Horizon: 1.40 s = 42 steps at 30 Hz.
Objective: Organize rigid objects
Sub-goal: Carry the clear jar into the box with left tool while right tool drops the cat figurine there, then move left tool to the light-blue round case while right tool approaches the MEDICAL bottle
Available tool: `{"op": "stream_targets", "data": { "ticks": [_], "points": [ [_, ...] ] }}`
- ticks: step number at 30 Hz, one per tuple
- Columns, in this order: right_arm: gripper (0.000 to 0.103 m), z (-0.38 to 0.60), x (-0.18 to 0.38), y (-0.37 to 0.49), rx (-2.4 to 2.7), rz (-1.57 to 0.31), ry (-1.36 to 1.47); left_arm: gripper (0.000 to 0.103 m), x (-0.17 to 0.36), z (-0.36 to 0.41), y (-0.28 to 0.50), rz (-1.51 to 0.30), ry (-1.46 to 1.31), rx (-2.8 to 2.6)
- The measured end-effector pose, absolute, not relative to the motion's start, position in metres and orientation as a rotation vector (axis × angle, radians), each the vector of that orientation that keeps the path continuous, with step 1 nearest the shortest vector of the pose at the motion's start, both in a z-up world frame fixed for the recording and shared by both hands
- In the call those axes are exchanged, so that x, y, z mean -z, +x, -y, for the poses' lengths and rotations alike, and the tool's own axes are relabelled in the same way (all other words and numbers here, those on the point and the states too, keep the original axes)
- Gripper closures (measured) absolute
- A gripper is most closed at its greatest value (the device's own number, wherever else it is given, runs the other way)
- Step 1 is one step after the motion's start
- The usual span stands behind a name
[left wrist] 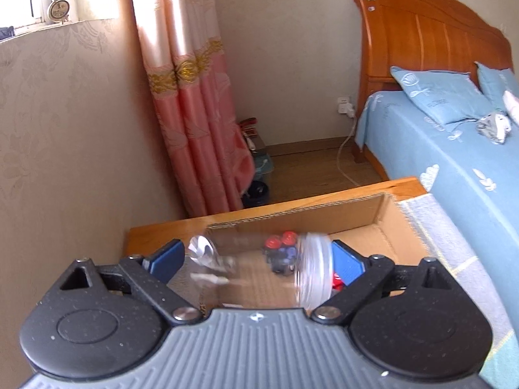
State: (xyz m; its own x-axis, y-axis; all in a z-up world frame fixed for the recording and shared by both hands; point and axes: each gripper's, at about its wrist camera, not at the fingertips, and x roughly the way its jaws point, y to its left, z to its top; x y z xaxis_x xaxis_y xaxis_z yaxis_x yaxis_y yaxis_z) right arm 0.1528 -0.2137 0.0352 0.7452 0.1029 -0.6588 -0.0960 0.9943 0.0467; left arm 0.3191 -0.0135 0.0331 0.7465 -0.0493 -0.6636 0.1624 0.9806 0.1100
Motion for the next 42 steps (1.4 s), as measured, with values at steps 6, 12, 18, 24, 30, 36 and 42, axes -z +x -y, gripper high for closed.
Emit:
{"op": "stream_targets", "data": {
  "ticks": [6, 12, 18, 24, 30, 36, 42],
  "points": [
    [0.000, 0.213, -0.034, 0.149, -0.130, -0.689, 0.020, 0.006, -0.022, 0.007, 0.306, -0.739, 0.153, 0.130],
    [0.000, 0.210, -0.031, 0.152, -0.137, -0.686, 0.028, 0.006, -0.020, -0.007, 0.279, -0.721, 0.119, 0.139],
    [0.000, 0.204, -0.026, 0.155, -0.149, -0.699, 0.029, 0.005, -0.019, -0.022, 0.252, -0.713, 0.095, 0.122],
    [0.000, 0.195, -0.008, 0.159, -0.155, -0.745, 0.030, 0.001, -0.010, -0.028, 0.219, -0.724, 0.117, 0.062],
    [0.000, 0.180, 0.019, 0.161, -0.173, -0.800, 0.013, 0.001, 0.010, -0.036, 0.181, -0.758, 0.072, 0.028],
    [0.000, 0.160, 0.044, 0.163, -0.198, -0.836, -0.033, 0.001, 0.030, -0.045, 0.162, -0.799, 0.048, -0.009],
    [0.000, 0.144, 0.066, 0.172, -0.181, -0.867, -0.059, 0.001, 0.041, -0.051, 0.156, -0.814, 0.039, -0.038]
  ]
}}
